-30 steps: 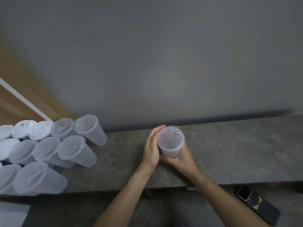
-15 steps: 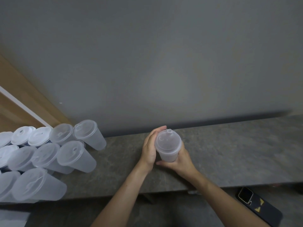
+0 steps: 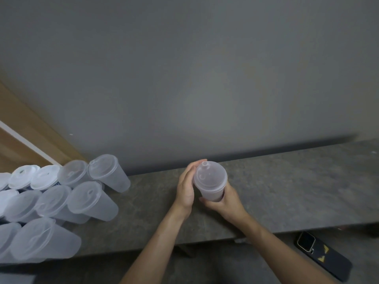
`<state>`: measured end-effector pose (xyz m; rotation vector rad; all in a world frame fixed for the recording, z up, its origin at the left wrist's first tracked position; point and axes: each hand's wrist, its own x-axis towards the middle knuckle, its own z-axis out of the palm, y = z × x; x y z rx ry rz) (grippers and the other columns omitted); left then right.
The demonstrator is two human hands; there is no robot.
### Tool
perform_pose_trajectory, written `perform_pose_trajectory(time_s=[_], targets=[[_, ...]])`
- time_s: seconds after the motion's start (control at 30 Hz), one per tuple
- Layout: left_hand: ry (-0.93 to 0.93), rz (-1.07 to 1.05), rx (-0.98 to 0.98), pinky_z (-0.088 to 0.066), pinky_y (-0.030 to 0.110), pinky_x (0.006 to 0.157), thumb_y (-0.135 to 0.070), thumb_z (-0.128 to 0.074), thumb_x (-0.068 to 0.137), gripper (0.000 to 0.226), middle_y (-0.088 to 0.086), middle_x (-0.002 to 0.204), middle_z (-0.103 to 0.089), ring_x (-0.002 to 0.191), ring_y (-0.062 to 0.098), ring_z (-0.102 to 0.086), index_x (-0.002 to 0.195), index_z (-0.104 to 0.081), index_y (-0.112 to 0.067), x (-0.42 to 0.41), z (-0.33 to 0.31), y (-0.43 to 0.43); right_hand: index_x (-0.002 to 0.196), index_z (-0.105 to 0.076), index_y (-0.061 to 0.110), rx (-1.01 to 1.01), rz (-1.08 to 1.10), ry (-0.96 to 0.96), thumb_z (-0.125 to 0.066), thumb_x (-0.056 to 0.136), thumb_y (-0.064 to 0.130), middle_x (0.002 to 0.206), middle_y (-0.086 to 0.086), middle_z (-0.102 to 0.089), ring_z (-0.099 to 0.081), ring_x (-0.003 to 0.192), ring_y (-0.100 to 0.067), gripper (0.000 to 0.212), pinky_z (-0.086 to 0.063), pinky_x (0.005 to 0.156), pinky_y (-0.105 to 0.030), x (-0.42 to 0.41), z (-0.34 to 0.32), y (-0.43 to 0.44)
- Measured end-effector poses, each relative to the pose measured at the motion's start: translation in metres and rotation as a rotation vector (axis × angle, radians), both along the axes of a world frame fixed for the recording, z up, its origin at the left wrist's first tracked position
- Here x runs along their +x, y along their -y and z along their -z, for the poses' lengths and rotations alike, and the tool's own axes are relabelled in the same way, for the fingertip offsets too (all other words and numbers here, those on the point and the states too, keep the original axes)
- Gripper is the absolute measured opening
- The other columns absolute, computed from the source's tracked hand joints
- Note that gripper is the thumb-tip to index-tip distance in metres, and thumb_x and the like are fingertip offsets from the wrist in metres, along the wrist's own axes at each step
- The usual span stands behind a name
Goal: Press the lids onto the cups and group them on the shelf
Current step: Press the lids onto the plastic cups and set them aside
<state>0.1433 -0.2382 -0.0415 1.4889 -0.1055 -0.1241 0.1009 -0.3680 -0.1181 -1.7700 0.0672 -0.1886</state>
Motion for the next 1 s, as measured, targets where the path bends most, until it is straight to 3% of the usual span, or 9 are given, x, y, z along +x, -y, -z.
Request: perform_pose_trajectory(time_s=[0.07, 0.23, 0.33, 0.43, 0.57, 0.63, 0.73, 0.83, 1.0], targets=[[0.03, -0.016, 0.001, -0.05, 0.029, 0.099, -0.024, -0.041, 0.102, 0.036, 0.003, 0.118, -0.074, 0.116, 0.018, -0.066, 0.117, -0.071, -0.01, -0.003, 0.004, 0.0, 0.143, -0.05, 0.022, 0.006, -0.014, 0.016, -0.092, 0.074, 0.018, 0.132, 0.005, -0.067, -0.064, 0.125, -0.014, 0.081, -0.054, 0.104, -0.043, 0.0, -0.001, 0.0], [0.019, -0.032, 0.0, -0.051, 0.023, 0.09, -0.016, -0.04, 0.106, 0.033, -0.001, 0.112, -0.076, 0.109, 0.013, -0.069, 0.112, -0.073, -0.011, -0.005, -0.005, -0.001, 0.138, -0.041, 0.031, 0.021, 0.014, -0.005, -0.102, 0.057, 0.04, 0.134, 0.014, -0.06, -0.059, 0.124, -0.001, 0.102, -0.052, 0.099, -0.023, -0.001, -0.007, -0.005], [-0.031, -0.008, -0.01, -0.054, 0.027, 0.091, -0.016, -0.042, 0.104, 0.033, 0.002, 0.11, -0.077, 0.109, 0.015, -0.069, 0.113, -0.073, -0.01, 0.001, -0.013, 0.0, 0.136, -0.047, 0.037, 0.009, -0.006, -0.016, -0.098, 0.067, 0.024, 0.128, 0.014, -0.066, -0.063, 0.12, -0.005, 0.087, -0.055, 0.098, -0.029, -0.002, -0.004, -0.001], [-0.058, 0.017, 0.012, -0.053, 0.027, 0.086, -0.024, -0.044, 0.093, 0.037, 0.001, 0.112, -0.077, 0.107, 0.014, -0.069, 0.111, -0.075, -0.015, -0.001, -0.012, 0.002, 0.136, -0.053, 0.028, 0.014, -0.001, 0.005, -0.087, 0.073, 0.002, 0.123, 0.008, -0.07, -0.067, 0.117, -0.01, 0.075, -0.056, 0.101, -0.043, -0.001, 0.0, 0.002], [-0.013, 0.023, 0.04, -0.051, 0.027, 0.088, -0.011, -0.037, 0.105, 0.038, -0.001, 0.115, -0.075, 0.111, 0.014, -0.068, 0.113, -0.074, -0.014, -0.01, -0.006, -0.001, 0.142, -0.042, 0.024, 0.055, 0.014, 0.009, -0.102, 0.058, 0.033, 0.136, 0.006, -0.062, -0.061, 0.127, -0.012, 0.104, -0.052, 0.104, -0.034, 0.0, -0.004, -0.003], [-0.015, 0.035, 0.04, -0.051, 0.026, 0.089, -0.011, -0.039, 0.105, 0.036, -0.001, 0.115, -0.075, 0.111, 0.015, -0.068, 0.114, -0.074, -0.012, -0.008, -0.01, -0.002, 0.142, -0.043, 0.024, 0.045, 0.021, 0.002, -0.103, 0.055, 0.039, 0.135, 0.007, -0.062, -0.061, 0.127, -0.011, 0.107, -0.052, 0.103, -0.034, 0.001, -0.005, -0.002], [-0.036, 0.036, 0.053, -0.052, 0.026, 0.093, -0.012, -0.041, 0.106, 0.034, -0.002, 0.115, -0.075, 0.112, 0.013, -0.068, 0.114, -0.074, -0.012, -0.003, -0.011, -0.002, 0.141, -0.05, 0.025, 0.023, 0.022, -0.002, -0.098, 0.066, 0.019, 0.129, 0.009, -0.067, -0.064, 0.123, -0.014, 0.089, -0.054, 0.101, -0.033, 0.0, -0.002, 0.001], [0.003, 0.054, 0.062, -0.05, 0.022, 0.094, -0.005, -0.037, 0.107, 0.036, 0.0, 0.115, -0.076, 0.112, 0.01, -0.067, 0.115, -0.072, -0.006, -0.003, -0.007, -0.004, 0.134, -0.057, 0.023, 0.014, 0.014, -0.005, -0.088, 0.072, 0.003, 0.12, 0.008, -0.071, -0.068, 0.116, -0.014, 0.072, -0.056, 0.1, -0.047, 0.001, 0.001, 0.003], [0.031, 0.063, 0.083, -0.051, 0.021, 0.093, -0.004, -0.035, 0.107, 0.037, 0.005, 0.115, -0.075, 0.111, 0.014, -0.068, 0.115, -0.071, -0.002, -0.002, -0.009, -0.005, 0.147, -0.042, 0.019, 0.031, -0.006, 0.002, -0.101, 0.062, 0.034, 0.139, 0.001, -0.061, -0.059, 0.132, -0.02, 0.105, -0.05, 0.108, -0.042, 0.002, -0.005, 0.0]])
